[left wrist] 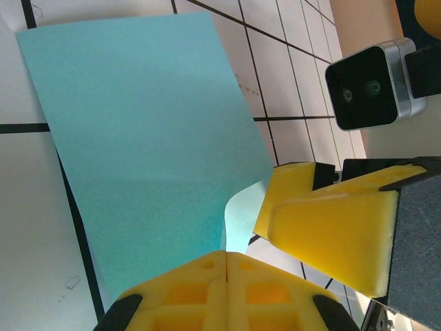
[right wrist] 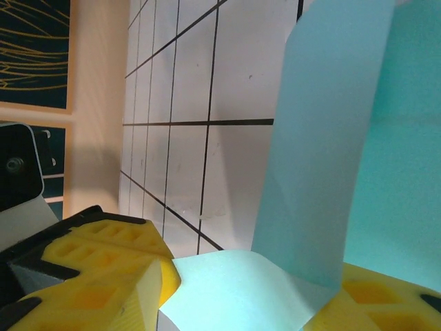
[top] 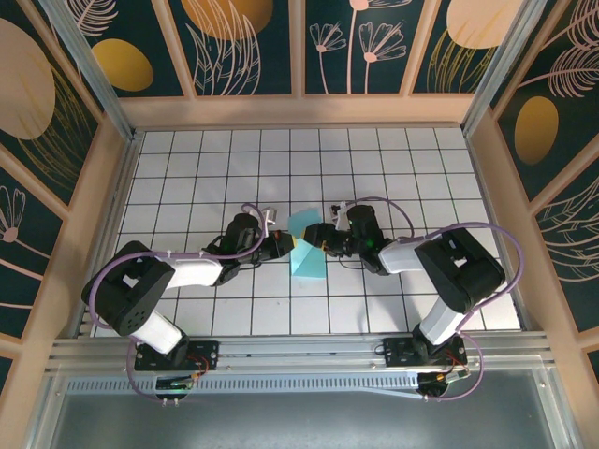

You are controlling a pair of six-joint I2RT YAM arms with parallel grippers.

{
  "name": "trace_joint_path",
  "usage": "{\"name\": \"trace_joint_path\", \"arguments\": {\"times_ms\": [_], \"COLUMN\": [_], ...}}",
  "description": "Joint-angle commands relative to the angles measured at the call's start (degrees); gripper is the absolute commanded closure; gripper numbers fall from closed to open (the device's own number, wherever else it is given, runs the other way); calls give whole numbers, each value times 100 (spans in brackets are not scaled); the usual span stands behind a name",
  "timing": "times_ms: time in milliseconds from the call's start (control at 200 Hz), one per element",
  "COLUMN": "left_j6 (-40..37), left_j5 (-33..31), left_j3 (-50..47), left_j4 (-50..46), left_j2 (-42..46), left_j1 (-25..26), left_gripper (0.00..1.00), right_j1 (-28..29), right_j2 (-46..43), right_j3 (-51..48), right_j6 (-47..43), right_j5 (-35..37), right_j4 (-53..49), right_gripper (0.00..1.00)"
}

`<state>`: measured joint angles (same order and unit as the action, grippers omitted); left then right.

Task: Fold a paper plane with a square sheet of paper (fold left side to right side)

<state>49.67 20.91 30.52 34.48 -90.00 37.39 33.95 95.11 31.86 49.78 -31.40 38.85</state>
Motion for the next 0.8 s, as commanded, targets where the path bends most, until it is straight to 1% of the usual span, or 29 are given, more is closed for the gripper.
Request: {"name": "trace_joint_path", "arguments": {"times_ms": [0, 200, 295, 440, 505, 681, 791], "left_j6": [49, 54, 53, 53, 41, -60, -91], "left_j5": [-38, -16, -20, -88, -170, -599, -972], "left_j3": [-22, 15, 34, 11, -19, -54, -64], "left_j4": [173, 186, 166, 121, 79, -328, -705], "left_j2": [-139, -233, -256, -206, -121, 323, 809], "left_j1": [-32, -30, -32, -32, -32, -36, -38], "left_gripper": [100, 100, 100, 86, 79, 66, 58], "right_j1": [83, 173, 174, 199, 193, 186, 156], "right_j2": [47, 89, 108, 84, 58, -137, -493], "right_j3": [145, 215, 250, 342, 365, 378, 365], "right_j6": [-71, -192, -242, -383, -434, -538, -705], "right_j5": [30, 243, 295, 437, 509, 658, 822], "right_j4": [66, -226, -318, -629, -758, -929, -1074], "right_gripper": [49, 55, 62, 75, 82, 100, 100]}}
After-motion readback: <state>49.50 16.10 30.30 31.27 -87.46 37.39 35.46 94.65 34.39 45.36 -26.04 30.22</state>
